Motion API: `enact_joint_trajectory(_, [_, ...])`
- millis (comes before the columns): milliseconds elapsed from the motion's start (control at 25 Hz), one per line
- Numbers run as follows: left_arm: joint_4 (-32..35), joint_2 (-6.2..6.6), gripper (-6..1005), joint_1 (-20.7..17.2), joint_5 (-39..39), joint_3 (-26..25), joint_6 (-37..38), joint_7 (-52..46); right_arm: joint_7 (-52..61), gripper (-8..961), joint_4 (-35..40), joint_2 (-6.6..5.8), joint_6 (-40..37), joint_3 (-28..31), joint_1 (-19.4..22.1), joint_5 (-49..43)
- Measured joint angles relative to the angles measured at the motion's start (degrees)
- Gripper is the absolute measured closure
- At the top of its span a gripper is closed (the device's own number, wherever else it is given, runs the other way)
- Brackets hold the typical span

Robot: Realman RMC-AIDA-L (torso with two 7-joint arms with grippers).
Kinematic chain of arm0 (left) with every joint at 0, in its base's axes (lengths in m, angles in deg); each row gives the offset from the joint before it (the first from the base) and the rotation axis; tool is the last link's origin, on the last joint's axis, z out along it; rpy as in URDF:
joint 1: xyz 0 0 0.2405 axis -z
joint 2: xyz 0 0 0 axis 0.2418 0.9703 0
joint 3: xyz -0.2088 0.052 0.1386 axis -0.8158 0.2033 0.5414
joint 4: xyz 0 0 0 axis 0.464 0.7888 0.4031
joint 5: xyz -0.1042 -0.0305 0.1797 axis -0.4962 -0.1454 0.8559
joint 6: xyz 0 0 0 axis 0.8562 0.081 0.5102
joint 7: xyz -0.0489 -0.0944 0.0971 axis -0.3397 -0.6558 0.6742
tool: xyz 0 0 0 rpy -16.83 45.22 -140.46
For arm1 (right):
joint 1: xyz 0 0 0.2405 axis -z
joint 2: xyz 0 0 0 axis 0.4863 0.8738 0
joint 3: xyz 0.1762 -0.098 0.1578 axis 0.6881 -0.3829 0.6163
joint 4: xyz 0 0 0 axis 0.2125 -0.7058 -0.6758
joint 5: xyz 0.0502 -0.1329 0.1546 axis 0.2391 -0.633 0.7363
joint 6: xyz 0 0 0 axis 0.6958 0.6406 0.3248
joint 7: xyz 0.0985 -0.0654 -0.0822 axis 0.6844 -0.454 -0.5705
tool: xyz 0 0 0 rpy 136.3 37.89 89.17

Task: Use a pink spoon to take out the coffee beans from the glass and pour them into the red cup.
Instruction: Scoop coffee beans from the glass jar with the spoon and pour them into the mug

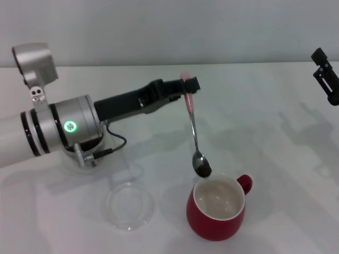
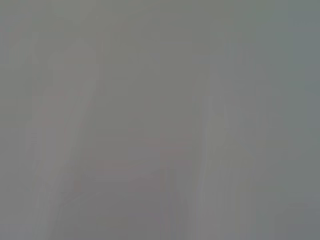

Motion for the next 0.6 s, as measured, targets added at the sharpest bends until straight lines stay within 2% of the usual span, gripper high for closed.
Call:
enact_joint_trajectory(280, [0.00, -0.19, 865, 0.45, -0.10, 3.60, 1.75, 1.70, -0.19, 287, 0.26, 0.00, 0.36, 0.00, -0.07, 0.28])
enact_joint_trajectory(600, [0.11, -0.17, 865, 1.96, -0.17, 6.81, 1.85, 8.77, -0.22, 287, 0.62, 0.00, 0.50, 0.00, -0.32, 0.14])
